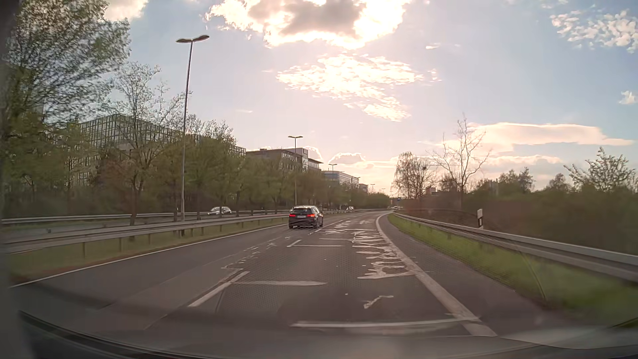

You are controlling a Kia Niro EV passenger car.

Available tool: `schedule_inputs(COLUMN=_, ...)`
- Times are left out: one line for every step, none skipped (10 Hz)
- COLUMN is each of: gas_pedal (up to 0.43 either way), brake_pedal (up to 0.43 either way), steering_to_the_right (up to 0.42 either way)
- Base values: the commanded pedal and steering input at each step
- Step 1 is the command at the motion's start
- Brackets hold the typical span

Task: Follow the waypoints while adhering to traffic rules and regulations

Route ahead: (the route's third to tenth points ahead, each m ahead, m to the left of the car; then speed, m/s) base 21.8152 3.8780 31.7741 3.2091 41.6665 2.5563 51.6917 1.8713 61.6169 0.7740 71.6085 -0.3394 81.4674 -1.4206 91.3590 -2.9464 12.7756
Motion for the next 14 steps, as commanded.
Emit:
schedule_inputs(gas_pedal=0.079, brake_pedal=0.000, steering_to_the_right=0.008)
schedule_inputs(gas_pedal=0.079, brake_pedal=0.000, steering_to_the_right=0.008)
schedule_inputs(gas_pedal=0.079, brake_pedal=0.000, steering_to_the_right=0.008)
schedule_inputs(gas_pedal=0.079, brake_pedal=0.000, steering_to_the_right=0.008)
schedule_inputs(gas_pedal=0.079, brake_pedal=0.000, steering_to_the_right=0.008)
schedule_inputs(gas_pedal=0.079, brake_pedal=0.000, steering_to_the_right=0.008)
schedule_inputs(gas_pedal=0.079, brake_pedal=0.000, steering_to_the_right=0.008)
schedule_inputs(gas_pedal=0.079, brake_pedal=0.000, steering_to_the_right=0.008)
schedule_inputs(gas_pedal=0.079, brake_pedal=0.000, steering_to_the_right=0.008)
schedule_inputs(gas_pedal=0.079, brake_pedal=0.000, steering_to_the_right=0.008)
schedule_inputs(gas_pedal=0.079, brake_pedal=0.000, steering_to_the_right=0.008)
schedule_inputs(gas_pedal=0.067, brake_pedal=0.000, steering_to_the_right=0.007)
schedule_inputs(gas_pedal=0.067, brake_pedal=0.000, steering_to_the_right=0.007)
schedule_inputs(gas_pedal=0.067, brake_pedal=0.000, steering_to_the_right=0.006)
